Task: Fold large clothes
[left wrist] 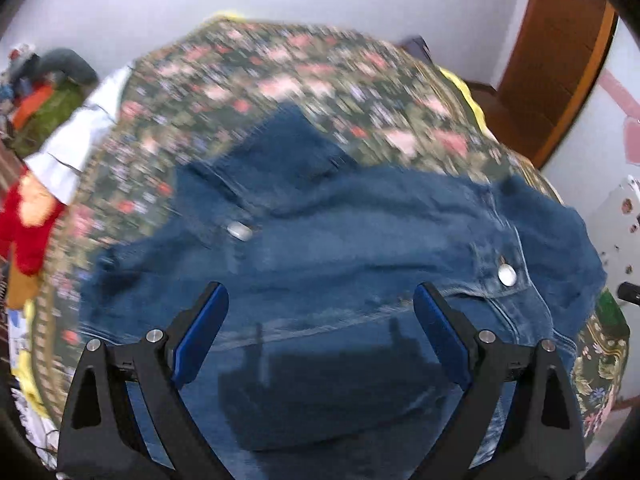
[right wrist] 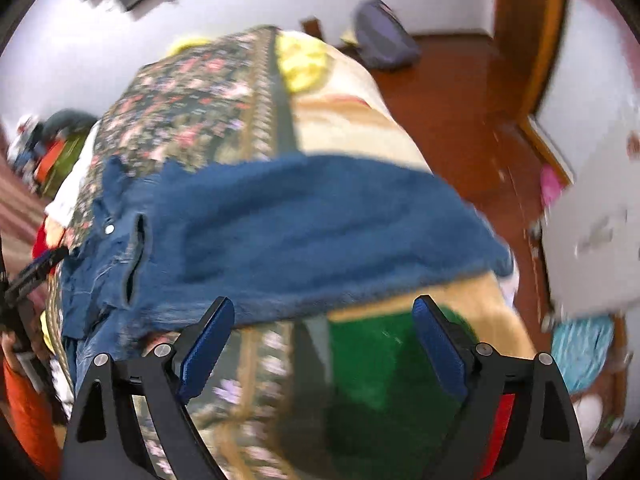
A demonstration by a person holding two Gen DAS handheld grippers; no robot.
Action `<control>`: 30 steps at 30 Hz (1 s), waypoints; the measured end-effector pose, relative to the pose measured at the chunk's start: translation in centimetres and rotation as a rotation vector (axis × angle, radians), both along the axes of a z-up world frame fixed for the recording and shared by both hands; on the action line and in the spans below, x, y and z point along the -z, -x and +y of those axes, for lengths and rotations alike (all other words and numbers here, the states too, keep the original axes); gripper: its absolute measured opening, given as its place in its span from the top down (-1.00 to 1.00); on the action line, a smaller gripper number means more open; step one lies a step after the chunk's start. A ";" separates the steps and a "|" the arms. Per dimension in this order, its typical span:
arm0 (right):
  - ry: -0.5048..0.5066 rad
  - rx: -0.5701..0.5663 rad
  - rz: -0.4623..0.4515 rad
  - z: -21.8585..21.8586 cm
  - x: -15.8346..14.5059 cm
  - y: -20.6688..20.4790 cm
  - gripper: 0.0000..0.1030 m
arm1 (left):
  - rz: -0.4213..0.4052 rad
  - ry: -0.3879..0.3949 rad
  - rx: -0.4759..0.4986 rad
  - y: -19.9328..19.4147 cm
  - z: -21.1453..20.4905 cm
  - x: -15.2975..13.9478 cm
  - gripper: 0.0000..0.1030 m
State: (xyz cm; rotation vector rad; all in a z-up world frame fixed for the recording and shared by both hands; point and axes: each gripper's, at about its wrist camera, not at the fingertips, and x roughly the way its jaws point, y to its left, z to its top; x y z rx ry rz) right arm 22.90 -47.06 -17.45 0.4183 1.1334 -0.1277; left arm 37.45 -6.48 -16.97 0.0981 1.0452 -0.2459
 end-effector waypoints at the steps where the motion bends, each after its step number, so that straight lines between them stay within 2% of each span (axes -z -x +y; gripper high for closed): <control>1: -0.022 0.018 0.011 -0.6 0.7 0.1 -0.74 | 0.025 0.001 0.013 0.0 -0.7 0.8 -0.83; 7: -0.225 0.180 0.031 -4.9 4.4 0.2 -0.74 | 0.110 -0.017 0.065 0.1 -3.7 4.2 -0.83; 9: -0.262 0.214 0.033 -5.9 5.3 -0.4 -0.74 | 0.136 -0.007 0.067 0.2 -4.2 5.4 -0.84; 12: -0.281 0.244 0.028 -6.7 6.4 -1.8 -0.70 | 0.127 0.017 0.036 0.4 -3.8 5.9 -0.91; 15: -0.263 0.272 0.040 -6.8 7.4 -3.1 -0.42 | 0.153 0.070 0.015 0.1 -2.9 6.2 -0.92; 17: -0.243 0.287 0.027 -7.1 7.5 -3.5 -0.21 | 0.152 0.072 0.012 0.3 -2.8 6.2 -0.92; 19: -0.210 0.312 -0.003 -7.4 6.9 -3.7 0.24 | 0.142 0.054 0.016 0.5 -3.0 6.0 -0.92; 21: -0.184 0.318 -0.046 -7.4 5.7 -3.6 0.51 | 0.132 0.040 0.017 0.7 -3.1 5.7 -0.92; 22: -0.178 0.320 -0.073 -7.3 4.9 -3.5 0.58 | 0.130 0.035 0.015 0.8 -3.1 5.6 -0.92; 24: -0.129 0.305 -0.129 -6.5 2.6 -3.5 0.71 | 0.126 0.034 0.011 0.7 -3.1 5.4 -0.92; 28: -0.002 0.190 -0.252 -3.1 -3.1 -4.3 0.72 | 0.098 0.034 0.000 1.3 -2.4 4.5 -0.92; 30: 0.031 0.119 -0.318 -0.9 -6.2 -4.8 0.72 | 0.082 0.037 -0.006 1.6 -2.0 3.9 -0.92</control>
